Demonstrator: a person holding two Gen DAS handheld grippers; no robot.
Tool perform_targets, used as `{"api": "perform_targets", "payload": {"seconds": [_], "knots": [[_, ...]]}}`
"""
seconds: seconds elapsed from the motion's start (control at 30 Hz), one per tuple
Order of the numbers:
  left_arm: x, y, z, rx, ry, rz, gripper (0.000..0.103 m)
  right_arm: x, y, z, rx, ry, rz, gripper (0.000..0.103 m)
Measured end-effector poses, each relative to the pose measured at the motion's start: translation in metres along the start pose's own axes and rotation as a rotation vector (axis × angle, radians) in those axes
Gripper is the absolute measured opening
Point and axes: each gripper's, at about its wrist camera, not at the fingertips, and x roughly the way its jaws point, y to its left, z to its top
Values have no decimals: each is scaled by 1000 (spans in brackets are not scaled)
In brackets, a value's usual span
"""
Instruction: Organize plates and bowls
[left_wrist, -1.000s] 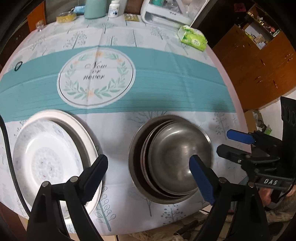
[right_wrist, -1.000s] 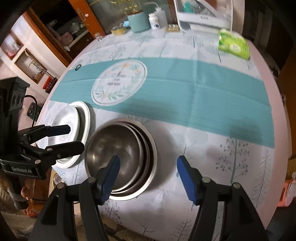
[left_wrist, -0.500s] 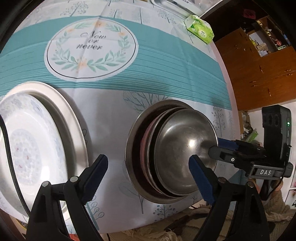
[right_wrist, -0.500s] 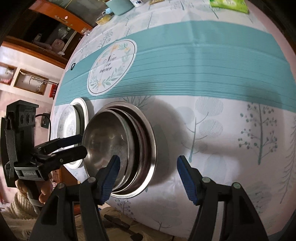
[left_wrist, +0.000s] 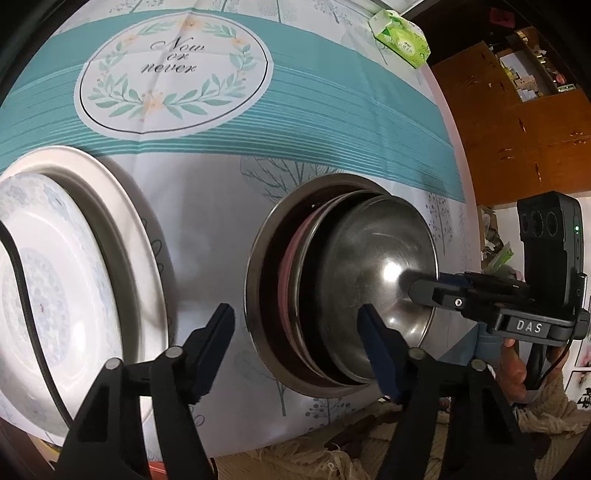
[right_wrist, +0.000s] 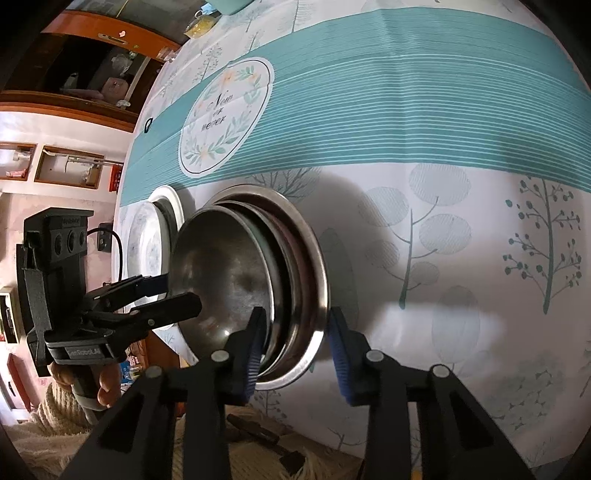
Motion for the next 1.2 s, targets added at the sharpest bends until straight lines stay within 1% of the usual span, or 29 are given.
{"api": "perform_targets", "payload": {"seconds": [0.03,0.13,0.33,0.4,0.67,0.8,0.9,0.97,1.0,1.03,1.1,1.2], "knots": [[0,1,0,-1,5,1,62,0,-1,1,3,0,-2,28],[3,1,0,-3,22,6,59,0,-3,2,20,0,3,26],[8,-6,0,7,48,19,50,1,0,3,7,1,-33,25],[8,-8,0,14,52,32,49,2,1,3,7,4,-38,25],[5,-8,1,14,68,64,49,4,5,3,-9,13,-47,25],[4,-11,4,9,67,103,55,5,7,3,-25,15,-62,25],[3,-13,4,12,66,123,55,5,7,2,-29,15,-64,26],[1,-13,3,15,66,121,49,5,7,2,-29,15,-64,26],[0,-14,3,19,66,125,45,5,7,2,-30,16,-64,26],[-1,-14,3,21,65,139,42,5,8,2,-32,17,-66,27],[-1,-15,3,17,63,160,39,5,9,2,-38,20,-64,30],[-3,-12,1,-4,66,168,37,5,14,0,-55,23,-74,31]]}}
